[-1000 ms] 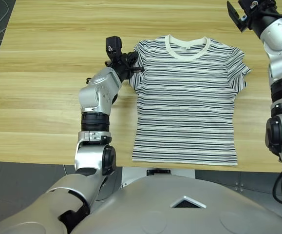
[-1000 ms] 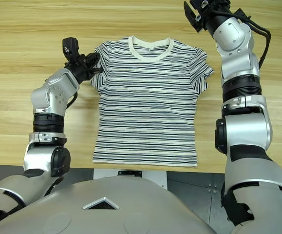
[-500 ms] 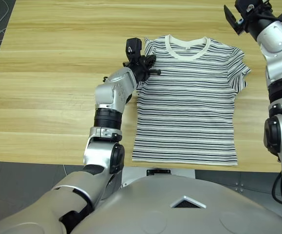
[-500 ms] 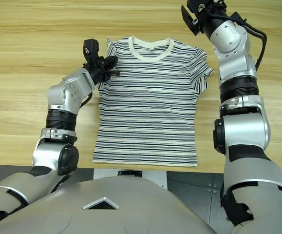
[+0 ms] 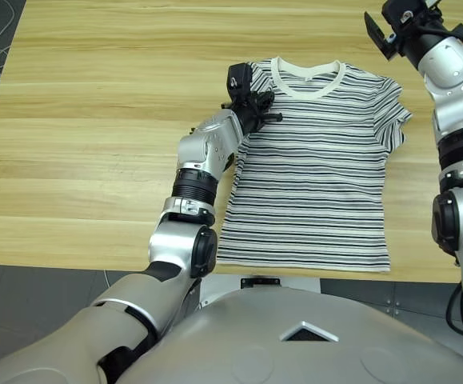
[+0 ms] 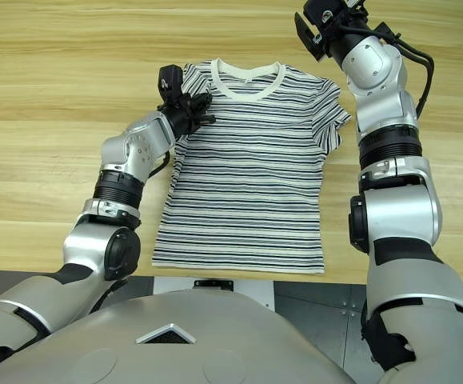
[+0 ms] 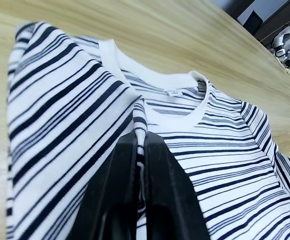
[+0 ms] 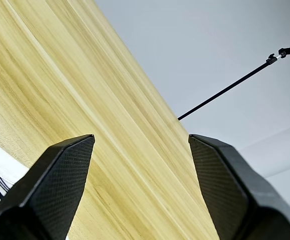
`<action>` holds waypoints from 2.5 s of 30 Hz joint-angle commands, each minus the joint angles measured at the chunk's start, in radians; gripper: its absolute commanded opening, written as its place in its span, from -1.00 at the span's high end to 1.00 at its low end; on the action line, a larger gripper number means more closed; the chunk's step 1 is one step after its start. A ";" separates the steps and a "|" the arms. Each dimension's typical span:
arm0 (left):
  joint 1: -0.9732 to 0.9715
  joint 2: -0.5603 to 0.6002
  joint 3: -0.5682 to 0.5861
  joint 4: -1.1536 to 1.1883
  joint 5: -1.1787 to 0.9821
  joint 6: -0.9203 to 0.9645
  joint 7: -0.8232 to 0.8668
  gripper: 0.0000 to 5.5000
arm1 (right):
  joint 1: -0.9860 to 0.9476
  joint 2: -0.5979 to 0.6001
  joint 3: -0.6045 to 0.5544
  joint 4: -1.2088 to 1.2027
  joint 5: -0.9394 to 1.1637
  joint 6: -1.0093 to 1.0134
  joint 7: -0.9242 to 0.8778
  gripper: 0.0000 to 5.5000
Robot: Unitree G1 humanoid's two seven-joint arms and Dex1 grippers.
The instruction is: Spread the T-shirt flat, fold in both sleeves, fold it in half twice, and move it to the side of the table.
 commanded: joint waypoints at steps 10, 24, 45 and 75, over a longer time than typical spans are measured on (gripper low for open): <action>0.043 -0.007 -0.129 -0.097 0.009 0.102 -0.177 0.24 | 0.008 0.001 0.002 0.007 -0.001 -0.004 0.005 -0.27; 0.135 0.096 -0.153 -0.495 -0.155 0.236 -0.493 -0.13 | -0.033 -0.004 -0.032 0.082 0.028 -0.010 -0.009 -0.27; 0.023 0.439 0.244 -0.111 -0.091 -0.339 -0.357 -0.13 | -0.005 -0.253 -0.335 0.396 0.341 0.443 0.562 -0.27; 0.010 0.461 0.253 -0.082 -0.122 -0.302 -0.351 -0.13 | 0.063 -0.078 -0.325 0.425 0.305 0.476 0.443 -0.27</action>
